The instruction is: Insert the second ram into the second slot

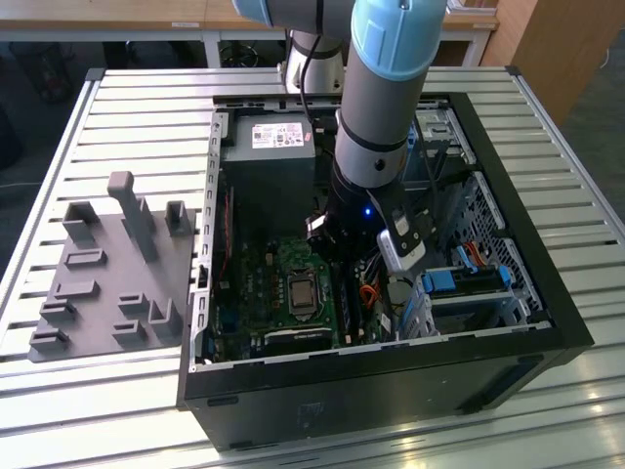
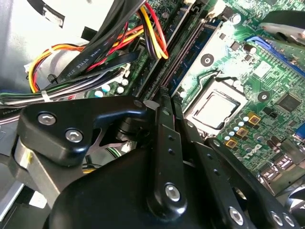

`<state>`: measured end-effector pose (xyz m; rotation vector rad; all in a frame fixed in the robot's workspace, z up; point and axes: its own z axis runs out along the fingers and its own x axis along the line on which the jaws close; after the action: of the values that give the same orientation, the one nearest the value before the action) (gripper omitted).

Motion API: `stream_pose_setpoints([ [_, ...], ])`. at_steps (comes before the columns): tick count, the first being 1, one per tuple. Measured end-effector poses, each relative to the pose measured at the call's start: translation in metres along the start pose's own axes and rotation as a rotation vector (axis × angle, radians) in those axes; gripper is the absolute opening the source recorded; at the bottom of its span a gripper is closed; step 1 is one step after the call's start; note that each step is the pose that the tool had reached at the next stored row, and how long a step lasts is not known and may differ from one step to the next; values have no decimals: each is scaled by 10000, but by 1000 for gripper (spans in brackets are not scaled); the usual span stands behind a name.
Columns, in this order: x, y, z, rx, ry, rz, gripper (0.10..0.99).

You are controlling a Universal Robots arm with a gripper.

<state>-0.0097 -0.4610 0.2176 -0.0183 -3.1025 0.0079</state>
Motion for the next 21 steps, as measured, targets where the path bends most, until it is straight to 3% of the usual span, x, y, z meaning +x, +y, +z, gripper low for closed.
stream_pose_setpoints([
  [21, -10, -3, 8, -2, 4, 73, 137],
])
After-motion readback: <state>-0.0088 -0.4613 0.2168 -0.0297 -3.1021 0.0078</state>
